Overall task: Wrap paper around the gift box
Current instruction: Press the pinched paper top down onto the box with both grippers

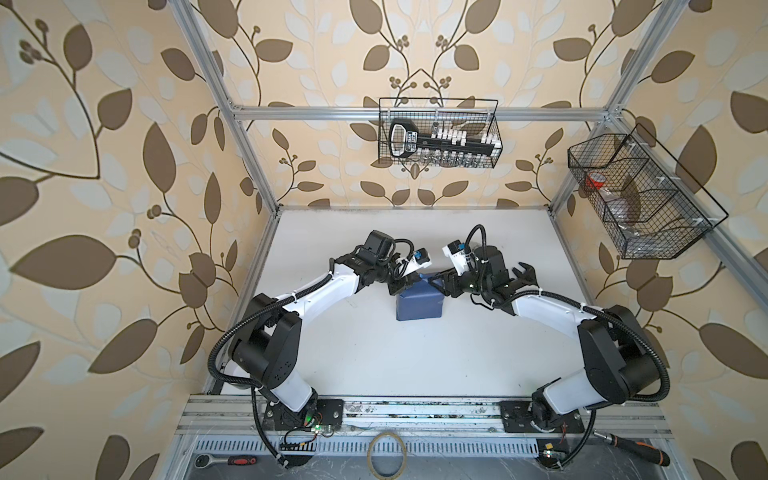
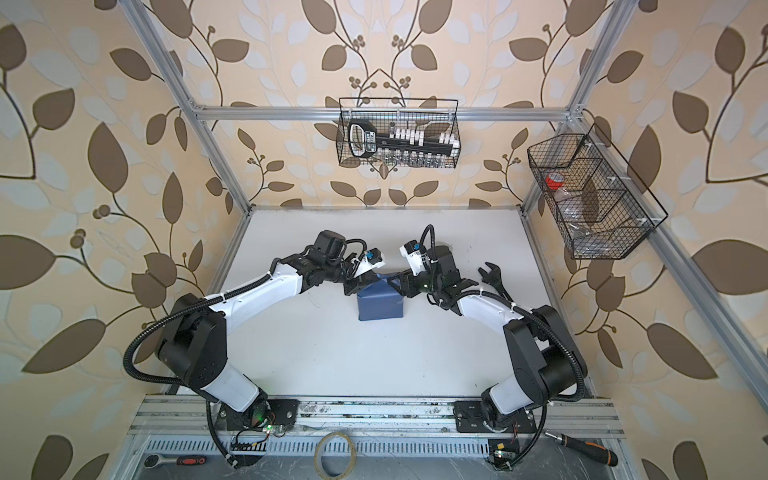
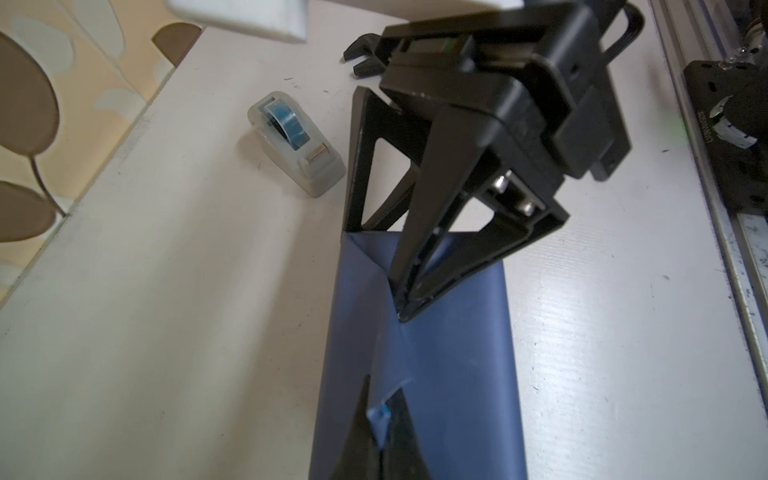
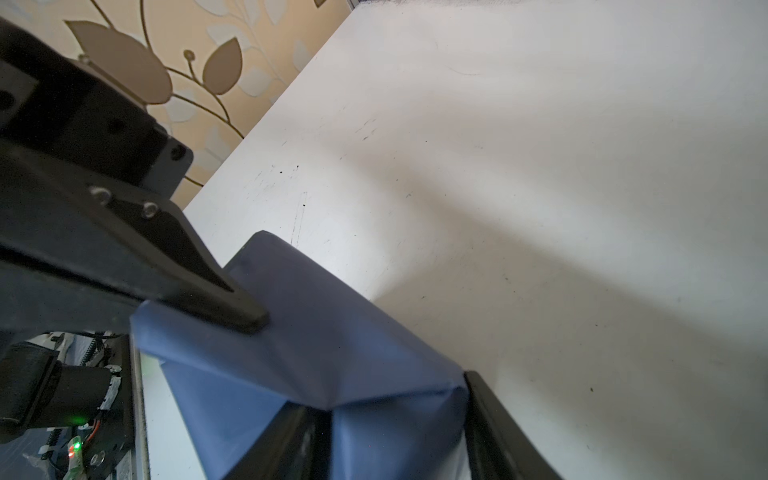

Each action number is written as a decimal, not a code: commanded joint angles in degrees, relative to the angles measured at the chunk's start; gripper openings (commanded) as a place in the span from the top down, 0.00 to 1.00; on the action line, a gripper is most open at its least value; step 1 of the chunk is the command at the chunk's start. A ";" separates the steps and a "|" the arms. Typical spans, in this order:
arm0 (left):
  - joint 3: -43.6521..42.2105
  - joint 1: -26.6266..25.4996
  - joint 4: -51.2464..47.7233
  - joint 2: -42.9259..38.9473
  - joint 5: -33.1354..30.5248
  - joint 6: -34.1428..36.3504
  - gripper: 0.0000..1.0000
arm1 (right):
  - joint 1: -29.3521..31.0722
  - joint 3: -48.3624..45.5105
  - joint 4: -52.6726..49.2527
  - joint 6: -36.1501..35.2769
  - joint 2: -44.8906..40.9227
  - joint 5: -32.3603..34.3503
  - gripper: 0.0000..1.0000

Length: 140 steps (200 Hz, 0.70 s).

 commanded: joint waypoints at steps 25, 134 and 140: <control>-0.23 -0.97 -4.51 -1.86 0.75 2.43 0.99 | 0.00 -1.56 -4.42 -0.62 1.00 4.07 0.44; 1.65 -1.29 -10.51 1.11 1.72 1.85 0.83 | -2.61 -1.17 -8.49 0.40 -8.29 1.54 0.34; 1.65 -1.29 -10.69 1.09 1.88 1.90 0.82 | -2.63 -0.85 -8.46 1.04 -8.33 1.75 0.33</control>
